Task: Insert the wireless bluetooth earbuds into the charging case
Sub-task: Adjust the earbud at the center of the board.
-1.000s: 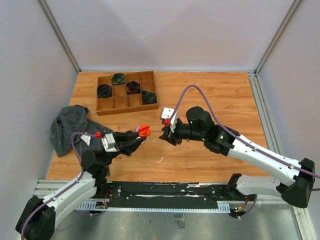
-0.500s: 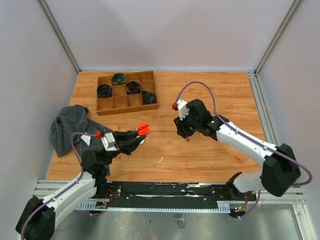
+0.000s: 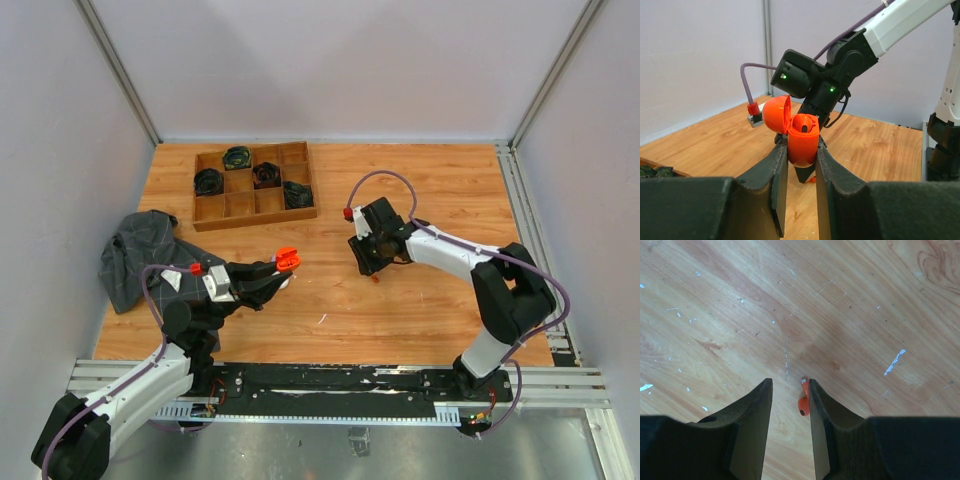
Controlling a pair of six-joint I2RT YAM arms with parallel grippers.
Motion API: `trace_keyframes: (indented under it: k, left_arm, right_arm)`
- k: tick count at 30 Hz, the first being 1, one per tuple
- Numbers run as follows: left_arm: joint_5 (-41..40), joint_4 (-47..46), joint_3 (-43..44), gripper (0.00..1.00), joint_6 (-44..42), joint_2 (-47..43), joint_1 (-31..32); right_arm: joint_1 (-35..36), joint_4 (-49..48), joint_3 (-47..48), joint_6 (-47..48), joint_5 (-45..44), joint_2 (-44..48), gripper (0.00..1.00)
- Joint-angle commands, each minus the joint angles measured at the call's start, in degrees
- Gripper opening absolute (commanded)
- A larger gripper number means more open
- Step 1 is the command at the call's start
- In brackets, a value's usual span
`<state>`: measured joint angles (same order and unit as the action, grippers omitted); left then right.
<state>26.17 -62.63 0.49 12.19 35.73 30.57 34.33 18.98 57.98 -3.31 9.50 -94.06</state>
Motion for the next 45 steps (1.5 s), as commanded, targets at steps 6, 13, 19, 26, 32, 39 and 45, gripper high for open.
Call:
trace_keyframes:
  k: [6, 13, 19, 26, 32, 39, 45]
  left_arm:
    - [0.08, -0.87, -4.81, 0.00, -0.50, -0.02, 0.28]
    - [0.11, -0.91, -4.73, 0.00, -0.32, -0.17, 0.28]
    - [0.11, -0.92, -4.80, 0.00, -0.23, -0.30, 0.28]
    - [0.11, -1.06, -4.88, 0.00, -0.14, -0.39, 0.28]
    - [0.10, -1.09, -4.89, 0.00, -0.14, -0.32, 0.28]
    - [0.11, -1.18, -4.88, 0.00, -0.03, -0.31, 0.29]
    - [0.02, -1.18, -4.88, 0.00, -0.06, -0.22, 0.28]
  right_arm:
    - [-0.85, 2.97, 3.19, -0.84, -2.24, -4.63, 0.36]
    - [-0.75, 4.30, 2.89, -0.56, -1.64, -5.61, 0.36]
    - [0.58, 7.48, 2.76, 0.40, 0.03, -4.72, 0.36]
    - [2.83, 11.04, 2.35, 2.26, 0.16, -3.96, 0.36]
    - [4.31, 14.64, 2.50, 3.60, -0.71, -3.20, 0.36]
    - [5.28, 19.32, 2.98, 5.07, -0.83, -2.41, 0.36]
    - [5.56, 21.08, 2.39, 4.69, -0.83, -2.29, 0.36]
